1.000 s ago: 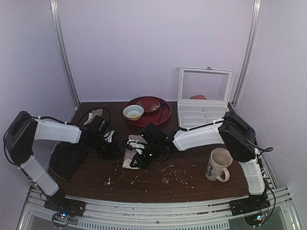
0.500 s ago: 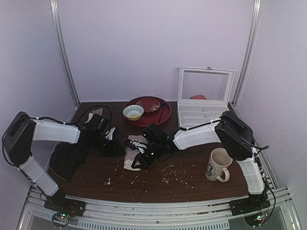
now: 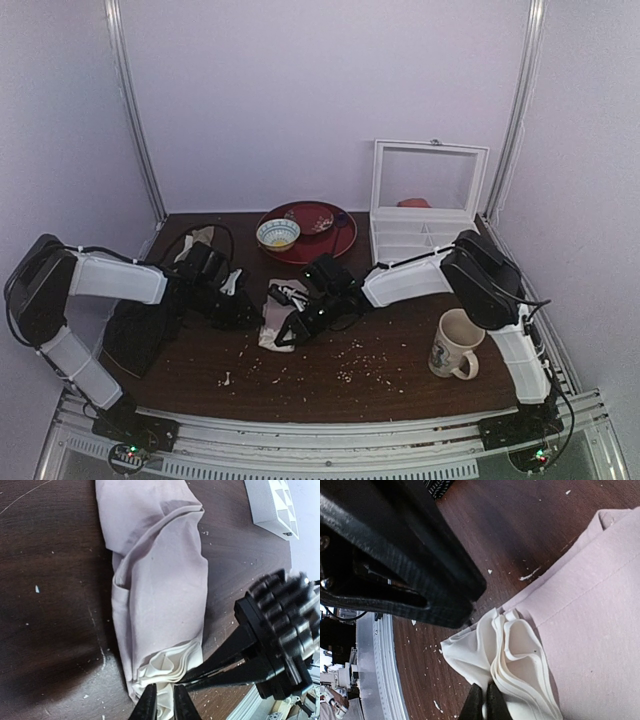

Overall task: Roll the underwear
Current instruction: Roll the underwear at the center of the board.

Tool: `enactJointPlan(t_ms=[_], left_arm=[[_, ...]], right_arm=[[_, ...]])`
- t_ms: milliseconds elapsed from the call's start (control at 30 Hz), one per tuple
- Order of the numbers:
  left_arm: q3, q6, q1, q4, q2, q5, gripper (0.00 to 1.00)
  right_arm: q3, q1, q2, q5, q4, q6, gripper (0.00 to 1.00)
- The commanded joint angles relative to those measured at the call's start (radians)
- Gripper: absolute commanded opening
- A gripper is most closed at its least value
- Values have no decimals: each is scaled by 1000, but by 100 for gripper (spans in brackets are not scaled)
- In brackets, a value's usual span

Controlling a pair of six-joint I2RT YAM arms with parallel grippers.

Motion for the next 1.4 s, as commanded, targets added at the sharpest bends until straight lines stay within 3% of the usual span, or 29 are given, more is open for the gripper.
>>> enactJointPlan(t_ms=[0,500,833,1367], left_arm=[[-9,5,5,55,18,41,18],[-1,-1,5,136,140,92,17],[-23,35,4,60,127,70,0],[-30,35,4,43,128,49,0]], right_arm=[[5,-18,27,-27,0,35,0],[2,-15,5,9,-66,-30,0],[21,-14,-33,41,-96,-48,0],[162,-28,69,-33,-228,59,0]])
